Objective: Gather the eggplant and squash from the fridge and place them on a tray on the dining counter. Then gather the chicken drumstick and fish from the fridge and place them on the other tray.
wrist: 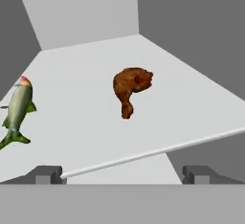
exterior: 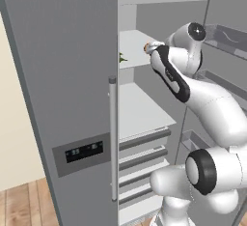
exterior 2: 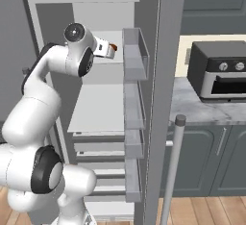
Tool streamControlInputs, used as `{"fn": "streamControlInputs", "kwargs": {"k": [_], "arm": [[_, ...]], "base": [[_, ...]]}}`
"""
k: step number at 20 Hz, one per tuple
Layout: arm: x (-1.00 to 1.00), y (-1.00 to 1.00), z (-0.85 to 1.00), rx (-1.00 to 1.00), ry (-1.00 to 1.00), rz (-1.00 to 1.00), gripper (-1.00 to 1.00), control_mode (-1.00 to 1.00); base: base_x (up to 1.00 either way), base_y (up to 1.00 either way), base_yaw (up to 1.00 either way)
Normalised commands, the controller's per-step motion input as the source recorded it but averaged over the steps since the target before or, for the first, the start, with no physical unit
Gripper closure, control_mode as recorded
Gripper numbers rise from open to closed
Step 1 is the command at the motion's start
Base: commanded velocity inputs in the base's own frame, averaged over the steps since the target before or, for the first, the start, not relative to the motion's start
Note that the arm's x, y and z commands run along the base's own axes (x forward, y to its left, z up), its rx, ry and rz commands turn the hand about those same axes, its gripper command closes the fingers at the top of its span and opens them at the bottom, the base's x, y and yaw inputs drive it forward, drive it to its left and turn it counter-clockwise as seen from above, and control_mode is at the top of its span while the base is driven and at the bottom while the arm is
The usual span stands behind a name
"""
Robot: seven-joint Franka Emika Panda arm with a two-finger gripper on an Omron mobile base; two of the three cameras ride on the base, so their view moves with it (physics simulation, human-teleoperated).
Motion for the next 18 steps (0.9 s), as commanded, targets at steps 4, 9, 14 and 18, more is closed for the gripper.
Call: {"fn": "streamControlInputs", "kwargs": {"k": [4, 9, 14, 18], "arm": [[0.59, 0.00, -0.25, 0.00, 0.00, 0.00, -1.00, -1.00], [0.56, 0.00, -0.01, 0.00, 0.01, 0.00, -1.00, -1.00], [0.47, 0.00, 0.00, 0.00, 0.06, 0.00, -1.00, -1.00], [0.33, 0.00, -0.04, 0.00, 0.06, 0.00, -1.00, -1.00]], "base": [[0.00, 0.00, 0.00], [0.00, 0.00, 0.00], [0.00, 0.00, 0.00], [0.00, 0.00, 0.00]]}}
